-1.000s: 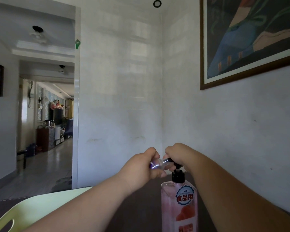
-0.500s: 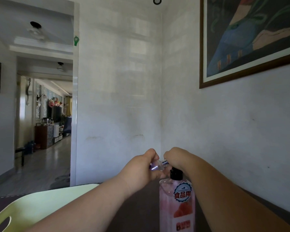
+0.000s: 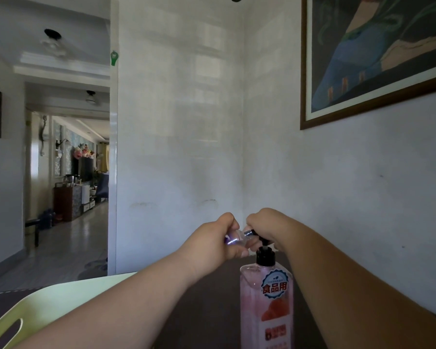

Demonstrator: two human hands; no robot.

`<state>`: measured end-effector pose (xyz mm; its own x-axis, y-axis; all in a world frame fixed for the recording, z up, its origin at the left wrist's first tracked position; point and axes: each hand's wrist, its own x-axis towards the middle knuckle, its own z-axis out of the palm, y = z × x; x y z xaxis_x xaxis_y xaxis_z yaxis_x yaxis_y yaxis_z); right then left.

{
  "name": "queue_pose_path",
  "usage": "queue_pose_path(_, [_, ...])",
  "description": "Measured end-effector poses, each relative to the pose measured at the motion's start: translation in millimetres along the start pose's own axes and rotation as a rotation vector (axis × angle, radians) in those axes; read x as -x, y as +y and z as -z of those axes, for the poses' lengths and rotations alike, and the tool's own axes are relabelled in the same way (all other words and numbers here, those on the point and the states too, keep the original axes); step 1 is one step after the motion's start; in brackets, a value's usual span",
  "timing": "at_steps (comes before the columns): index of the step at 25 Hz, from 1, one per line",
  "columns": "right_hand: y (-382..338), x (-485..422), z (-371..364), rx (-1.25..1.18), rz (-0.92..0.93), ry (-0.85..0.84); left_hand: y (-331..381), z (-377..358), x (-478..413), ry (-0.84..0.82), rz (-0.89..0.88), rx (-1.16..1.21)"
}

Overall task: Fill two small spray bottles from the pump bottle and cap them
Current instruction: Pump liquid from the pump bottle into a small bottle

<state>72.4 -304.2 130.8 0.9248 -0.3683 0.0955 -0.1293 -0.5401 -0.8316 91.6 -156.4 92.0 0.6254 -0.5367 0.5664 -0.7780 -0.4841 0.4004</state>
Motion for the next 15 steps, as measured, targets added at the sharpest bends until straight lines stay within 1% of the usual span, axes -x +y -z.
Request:
queue_pose_path(5, [3.5,0.2,-4.9,-0.012,-0.007,-0.012,-3.3,-5.1,1.0,0.02,0.005,0.018])
queue_pose_path(9, [9.9,3.1,-9.3,0.026,-0.013,-0.022,-5.5,-11.1,2.7,-0.026,0.025,0.001])
queue_pose_path(15, [10.1,3.7,-6.9,0.02,-0.033,-0.046,-4.3,-9.8,4.0,-0.021,0.027,-0.001])
